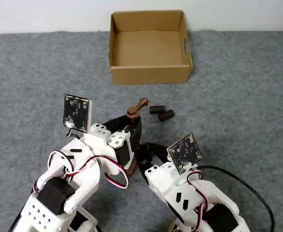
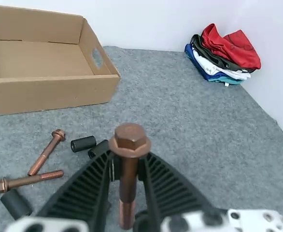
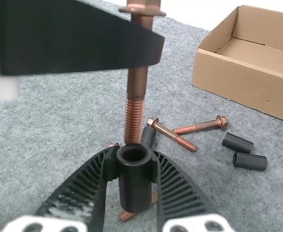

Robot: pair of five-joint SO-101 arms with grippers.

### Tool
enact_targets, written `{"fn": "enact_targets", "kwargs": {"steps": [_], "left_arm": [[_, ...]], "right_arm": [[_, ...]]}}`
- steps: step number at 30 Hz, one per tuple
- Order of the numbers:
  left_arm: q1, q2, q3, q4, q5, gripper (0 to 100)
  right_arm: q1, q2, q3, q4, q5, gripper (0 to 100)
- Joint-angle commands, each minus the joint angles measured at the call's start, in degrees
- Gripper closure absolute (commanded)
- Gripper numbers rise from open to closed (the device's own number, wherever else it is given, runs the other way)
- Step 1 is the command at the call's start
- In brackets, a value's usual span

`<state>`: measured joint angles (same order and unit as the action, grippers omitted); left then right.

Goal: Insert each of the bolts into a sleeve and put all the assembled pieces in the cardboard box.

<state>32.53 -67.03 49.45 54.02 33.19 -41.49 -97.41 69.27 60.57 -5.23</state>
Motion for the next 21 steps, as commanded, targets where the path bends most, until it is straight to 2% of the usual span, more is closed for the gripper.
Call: {"fn": "enact_targets", "kwargs": {"steps": [1,7,13,21], "left_arm": [[0.53,-0.79,-3.30,-0.62,0.88,100],[0.53,-0.88,-3.82,-4.04,0.88,100],[0.62,-0.88,-6.02,-4.04,0.97,100],[4.13,-0.88,-5.85,0.53,0.97,100]], "right_arm": [[0.04,-0.22,-0.88,-1.54,0.53,99.0],[0.04,-0.22,-0.62,-1.54,0.53,99.0],[0.04,-0.22,-0.62,-1.45,0.53,99.0],[0.04,-0.22,-0.62,-1.54,0.62,99.0]]}}
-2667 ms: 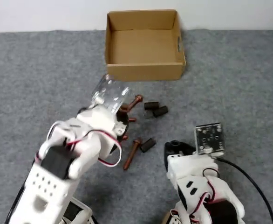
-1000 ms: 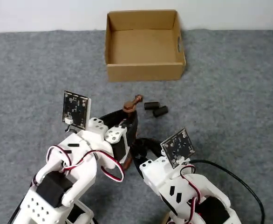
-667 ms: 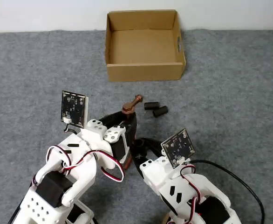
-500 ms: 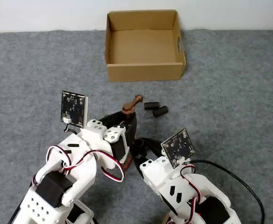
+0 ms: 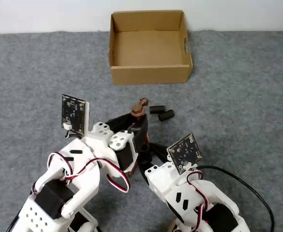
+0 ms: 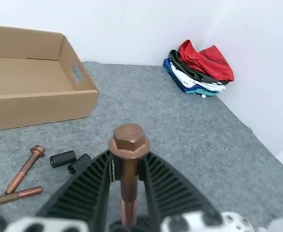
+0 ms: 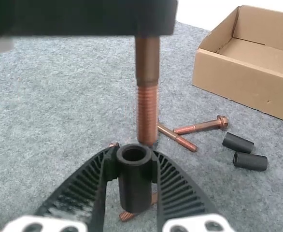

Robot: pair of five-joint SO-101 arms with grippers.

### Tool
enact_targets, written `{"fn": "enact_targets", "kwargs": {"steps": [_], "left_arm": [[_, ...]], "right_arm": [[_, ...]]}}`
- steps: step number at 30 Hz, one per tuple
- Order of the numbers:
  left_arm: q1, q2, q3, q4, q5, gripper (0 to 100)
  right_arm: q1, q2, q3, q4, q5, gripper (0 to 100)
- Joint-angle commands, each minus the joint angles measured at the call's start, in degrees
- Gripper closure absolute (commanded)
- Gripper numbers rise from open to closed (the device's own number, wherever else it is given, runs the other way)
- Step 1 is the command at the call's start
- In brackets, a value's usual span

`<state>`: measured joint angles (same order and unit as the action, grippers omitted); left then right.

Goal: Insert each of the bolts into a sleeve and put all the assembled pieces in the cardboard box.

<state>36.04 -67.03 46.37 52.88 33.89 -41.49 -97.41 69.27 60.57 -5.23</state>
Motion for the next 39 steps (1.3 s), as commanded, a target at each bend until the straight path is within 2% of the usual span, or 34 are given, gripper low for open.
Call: {"fn": "enact_targets", "kwargs": {"steps": [1,25,31,36,39], "left_arm": [[0.62,-0.88,-2.68,2.11,0.26,100],[-2.11,-0.88,1.71,2.37,0.00,100],[-1.32,-0.79,1.71,7.03,0.00,100],[3.96,-0.79,1.71,15.91,0.00,100],[4.66,-0.79,2.68,17.76,-0.26,100]], "right_arm": [[0.04,-0.22,-0.62,-1.54,0.62,99.0],[0.04,-0.57,-0.88,-1.54,0.70,99.0],[0.04,-0.57,-0.97,-1.54,0.70,99.0],[0.04,-0.57,-0.97,-1.54,0.70,99.0],[0.04,-0.57,-0.97,-1.54,0.70,99.0]]}}
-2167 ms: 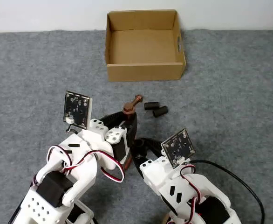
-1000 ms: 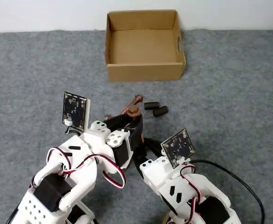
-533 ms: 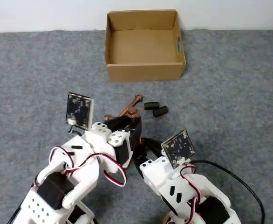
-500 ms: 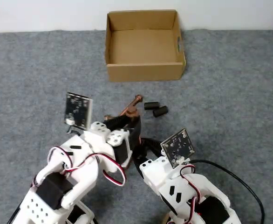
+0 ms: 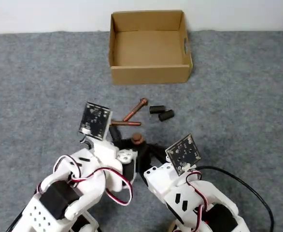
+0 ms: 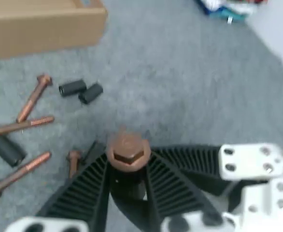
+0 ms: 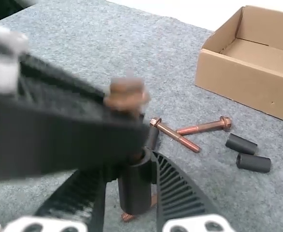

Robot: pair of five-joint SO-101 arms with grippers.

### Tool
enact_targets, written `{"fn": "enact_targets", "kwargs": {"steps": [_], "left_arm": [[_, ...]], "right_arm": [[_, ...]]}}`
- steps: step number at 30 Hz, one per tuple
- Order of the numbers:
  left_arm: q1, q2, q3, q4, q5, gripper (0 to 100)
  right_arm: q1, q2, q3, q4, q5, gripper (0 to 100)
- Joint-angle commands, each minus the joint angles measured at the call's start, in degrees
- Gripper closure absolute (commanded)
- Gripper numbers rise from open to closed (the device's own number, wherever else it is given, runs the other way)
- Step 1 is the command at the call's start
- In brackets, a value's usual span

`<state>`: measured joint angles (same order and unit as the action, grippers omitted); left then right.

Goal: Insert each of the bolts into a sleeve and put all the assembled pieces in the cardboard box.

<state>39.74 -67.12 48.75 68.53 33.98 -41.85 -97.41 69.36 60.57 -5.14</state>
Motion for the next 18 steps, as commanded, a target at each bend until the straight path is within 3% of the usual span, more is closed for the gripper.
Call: {"fn": "enact_targets", "kwargs": {"steps": [1,5,11,18], "left_arm": [[0.97,-0.70,0.92,2.20,-1.05,100],[0.79,-0.70,4.00,1.76,-5.89,97],[0.70,-0.70,4.70,2.29,-6.77,75],[0.35,-0.79,-0.75,2.29,-7.74,74]], "right_arm": [[0.40,-0.57,-1.05,-1.54,0.62,99.0],[0.40,-0.57,-1.05,-1.54,0.62,99.0],[0.40,-0.57,-1.05,-1.54,0.62,99.0],[0.40,-0.40,-1.05,-1.10,0.53,99.0]]}}
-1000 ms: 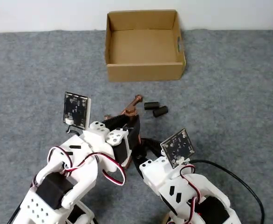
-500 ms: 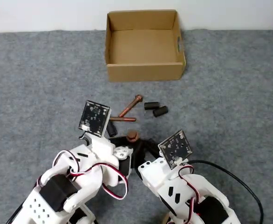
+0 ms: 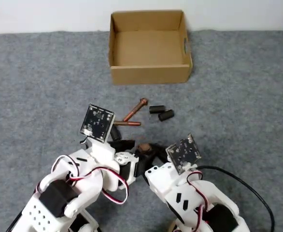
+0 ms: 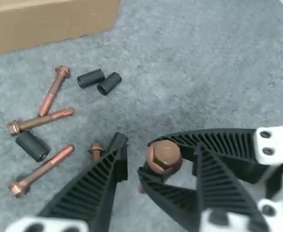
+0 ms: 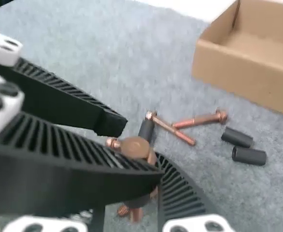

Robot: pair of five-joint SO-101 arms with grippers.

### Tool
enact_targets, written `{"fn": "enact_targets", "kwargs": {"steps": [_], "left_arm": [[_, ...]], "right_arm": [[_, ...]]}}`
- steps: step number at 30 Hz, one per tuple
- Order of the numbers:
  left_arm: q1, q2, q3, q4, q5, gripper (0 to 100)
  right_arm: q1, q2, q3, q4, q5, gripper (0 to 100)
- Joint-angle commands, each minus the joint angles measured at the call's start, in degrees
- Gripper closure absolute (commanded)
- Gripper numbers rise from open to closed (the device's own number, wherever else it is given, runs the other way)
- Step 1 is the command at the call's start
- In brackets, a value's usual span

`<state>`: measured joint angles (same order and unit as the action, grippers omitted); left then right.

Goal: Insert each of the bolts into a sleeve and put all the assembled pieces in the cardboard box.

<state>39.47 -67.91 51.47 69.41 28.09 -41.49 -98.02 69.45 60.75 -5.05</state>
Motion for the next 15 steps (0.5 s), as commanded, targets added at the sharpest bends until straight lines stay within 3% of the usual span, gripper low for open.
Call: {"fn": "enact_targets", "kwargs": {"steps": [1,6,12,15], "left_arm": [[-0.26,0.00,-4.62,1.41,-2.37,74],[-6.77,0.00,-9.19,1.41,-7.82,76],[-17.14,-0.09,-10.95,1.41,-15.47,97],[-23.65,-0.09,-9.89,1.41,-16.09,99]], "right_arm": [[0.04,0.31,-1.05,-1.27,0.35,99.0],[0.13,0.40,-0.88,-1.19,0.35,99.0],[6.29,0.48,-0.70,-1.10,0.26,99.0],[9.54,0.57,-0.70,1.10,0.18,99.0]]}}
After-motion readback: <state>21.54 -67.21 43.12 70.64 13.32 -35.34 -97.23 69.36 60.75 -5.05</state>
